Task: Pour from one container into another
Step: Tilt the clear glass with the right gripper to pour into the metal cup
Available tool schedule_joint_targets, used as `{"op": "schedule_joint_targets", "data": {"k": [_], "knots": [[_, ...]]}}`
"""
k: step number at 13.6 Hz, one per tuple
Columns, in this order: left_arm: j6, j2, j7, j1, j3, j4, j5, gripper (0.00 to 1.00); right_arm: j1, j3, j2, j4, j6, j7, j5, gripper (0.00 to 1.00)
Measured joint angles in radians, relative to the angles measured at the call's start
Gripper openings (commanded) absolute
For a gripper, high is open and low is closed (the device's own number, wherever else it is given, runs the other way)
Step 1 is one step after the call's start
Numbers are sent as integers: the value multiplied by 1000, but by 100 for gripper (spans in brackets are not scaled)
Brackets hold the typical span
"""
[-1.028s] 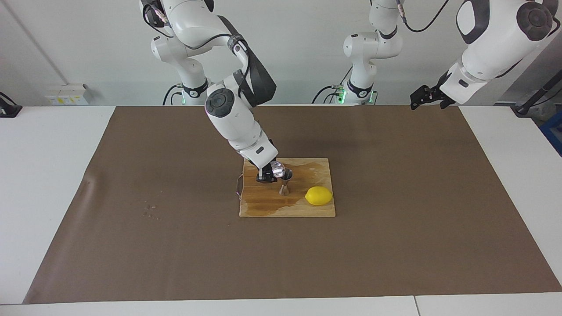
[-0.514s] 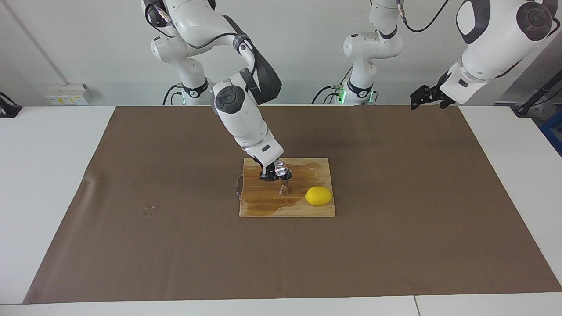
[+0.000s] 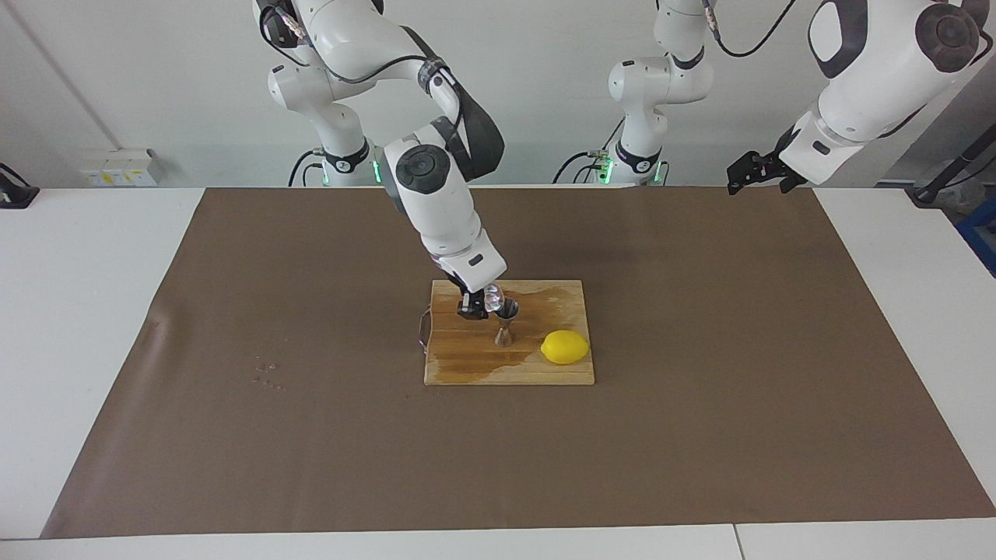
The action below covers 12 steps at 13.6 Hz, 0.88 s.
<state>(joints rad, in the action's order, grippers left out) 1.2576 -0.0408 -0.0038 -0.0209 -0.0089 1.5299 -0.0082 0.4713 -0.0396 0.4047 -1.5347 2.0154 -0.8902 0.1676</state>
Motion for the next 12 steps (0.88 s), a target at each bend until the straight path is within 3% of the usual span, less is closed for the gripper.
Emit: {"op": "schedule_joint_targets", "data": {"k": [12], "knots": [[0,0,0,0,0,0,0,100,24,0,0,15,-6,101,-121,0]]}}
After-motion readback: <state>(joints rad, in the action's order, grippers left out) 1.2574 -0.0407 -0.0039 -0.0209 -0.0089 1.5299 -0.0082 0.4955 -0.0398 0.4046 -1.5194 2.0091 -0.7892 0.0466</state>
